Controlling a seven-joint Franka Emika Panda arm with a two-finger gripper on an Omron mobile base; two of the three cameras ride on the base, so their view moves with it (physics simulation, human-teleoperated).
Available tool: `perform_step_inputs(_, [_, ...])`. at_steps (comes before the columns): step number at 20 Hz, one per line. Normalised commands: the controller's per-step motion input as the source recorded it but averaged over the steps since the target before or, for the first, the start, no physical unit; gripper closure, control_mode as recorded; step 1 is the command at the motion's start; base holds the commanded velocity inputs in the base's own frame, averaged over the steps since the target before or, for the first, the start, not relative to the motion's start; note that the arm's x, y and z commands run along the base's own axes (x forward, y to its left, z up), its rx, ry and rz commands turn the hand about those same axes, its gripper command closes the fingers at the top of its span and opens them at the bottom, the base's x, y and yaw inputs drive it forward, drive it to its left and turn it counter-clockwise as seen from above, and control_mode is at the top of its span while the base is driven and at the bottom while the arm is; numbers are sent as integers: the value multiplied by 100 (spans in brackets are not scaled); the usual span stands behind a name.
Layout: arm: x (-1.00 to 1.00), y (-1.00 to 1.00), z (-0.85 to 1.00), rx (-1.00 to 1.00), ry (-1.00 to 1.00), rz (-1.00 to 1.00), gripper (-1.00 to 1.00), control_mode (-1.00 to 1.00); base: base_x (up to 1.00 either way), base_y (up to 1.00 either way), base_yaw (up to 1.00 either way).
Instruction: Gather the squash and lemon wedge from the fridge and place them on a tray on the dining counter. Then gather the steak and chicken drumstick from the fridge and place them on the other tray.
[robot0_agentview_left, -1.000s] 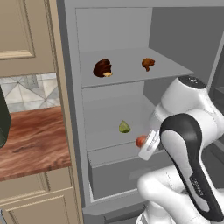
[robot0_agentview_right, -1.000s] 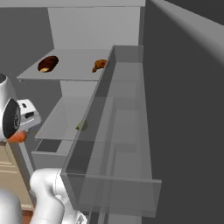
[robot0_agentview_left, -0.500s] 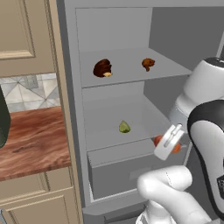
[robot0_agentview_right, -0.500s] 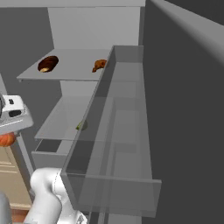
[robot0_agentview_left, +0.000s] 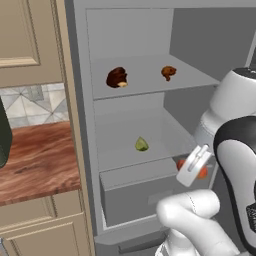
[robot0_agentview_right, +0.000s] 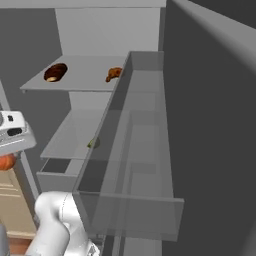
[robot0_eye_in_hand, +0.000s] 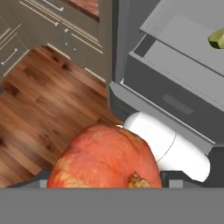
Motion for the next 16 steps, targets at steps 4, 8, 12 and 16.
perform_step_inputs(4, [0, 0, 0, 0, 0, 0, 100, 100, -62, 28, -7])
perform_step_inputs(8, [0, 0, 0, 0, 0, 0, 100, 100, -75, 53, -16])
perform_step_inputs(12, [0, 0, 0, 0, 0, 0, 100, 100, -71, 69, -20])
perform_step_inputs(16, [0, 0, 0, 0, 0, 0, 100, 100, -80, 55, -37])
